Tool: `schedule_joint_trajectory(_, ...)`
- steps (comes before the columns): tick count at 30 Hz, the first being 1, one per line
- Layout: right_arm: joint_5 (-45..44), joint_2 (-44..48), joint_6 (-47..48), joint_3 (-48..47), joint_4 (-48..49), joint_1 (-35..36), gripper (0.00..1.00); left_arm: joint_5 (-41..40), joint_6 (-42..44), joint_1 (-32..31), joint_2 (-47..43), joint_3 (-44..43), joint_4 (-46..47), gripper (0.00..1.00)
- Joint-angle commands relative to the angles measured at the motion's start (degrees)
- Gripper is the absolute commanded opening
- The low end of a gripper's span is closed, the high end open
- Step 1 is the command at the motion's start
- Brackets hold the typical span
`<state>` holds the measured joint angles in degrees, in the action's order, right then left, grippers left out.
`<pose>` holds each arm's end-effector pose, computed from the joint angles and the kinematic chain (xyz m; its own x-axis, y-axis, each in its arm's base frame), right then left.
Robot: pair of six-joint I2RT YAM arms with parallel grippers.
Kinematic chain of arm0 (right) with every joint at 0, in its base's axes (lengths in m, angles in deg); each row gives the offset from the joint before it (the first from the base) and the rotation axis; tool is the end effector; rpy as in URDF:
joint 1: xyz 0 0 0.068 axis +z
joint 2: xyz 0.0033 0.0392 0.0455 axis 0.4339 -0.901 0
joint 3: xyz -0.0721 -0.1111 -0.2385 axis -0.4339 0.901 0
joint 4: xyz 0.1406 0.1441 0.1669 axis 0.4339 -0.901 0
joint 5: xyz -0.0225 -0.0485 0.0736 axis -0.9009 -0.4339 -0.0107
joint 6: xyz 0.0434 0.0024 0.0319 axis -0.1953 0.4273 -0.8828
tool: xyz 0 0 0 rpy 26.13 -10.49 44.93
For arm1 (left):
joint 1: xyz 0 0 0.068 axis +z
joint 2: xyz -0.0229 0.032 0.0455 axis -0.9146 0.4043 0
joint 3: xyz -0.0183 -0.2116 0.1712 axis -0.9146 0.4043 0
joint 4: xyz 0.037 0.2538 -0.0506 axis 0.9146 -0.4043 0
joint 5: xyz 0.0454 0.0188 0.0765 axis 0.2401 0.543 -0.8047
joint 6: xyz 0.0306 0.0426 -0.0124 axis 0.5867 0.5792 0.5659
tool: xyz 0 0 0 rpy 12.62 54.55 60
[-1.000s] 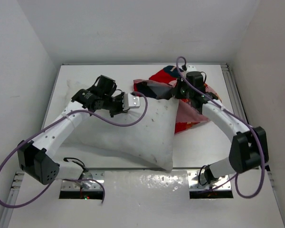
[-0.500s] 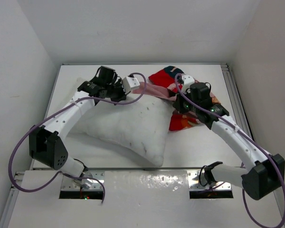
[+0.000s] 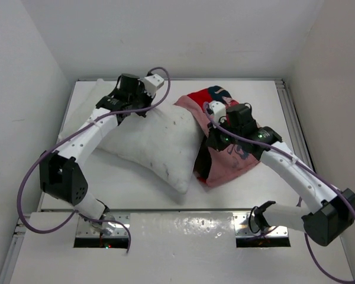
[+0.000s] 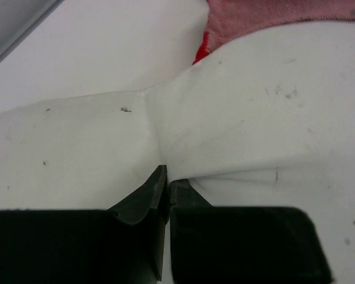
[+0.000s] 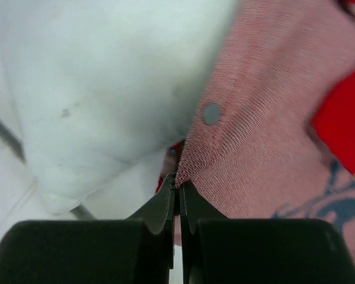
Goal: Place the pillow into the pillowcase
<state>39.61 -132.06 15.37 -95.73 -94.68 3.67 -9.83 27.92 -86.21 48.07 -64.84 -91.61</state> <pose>0.2169 0.1304 0.3091 -0.6271 -0.2330 -0.7433 -0.5502 0.8080 0.2109 0.3270 -0.1246 0.3323 -0.3525 0.5608 -0.7492 0.6399 0.7286 0.2443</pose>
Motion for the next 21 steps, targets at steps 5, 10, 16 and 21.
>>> schedule_joint_trajectory(5,10.82,-2.88,-11.59,0.56,16.73,3.84,0.0,-4.1,-13.04,-2.7,0.28,-3.68,10.95,0.0)
schedule_joint_trajectory(10,10.64,-4.54,-21.37,6.9,26.62,-1.08,0.0,5.57,7.35,-6.05,-0.5,0.55,2.17,0.81)
schedule_joint_trajectory(16,6.95,-4.98,-27.0,10.51,31.37,-3.28,0.0,19.62,40.34,-6.56,-12.18,0.02,-9.23,1.0)
schedule_joint_trajectory(21,6.16,-5.42,-30.6,11.83,34.62,-3.46,0.0,15.19,59.66,-17.97,-19.22,15.78,-20.71,1.0)
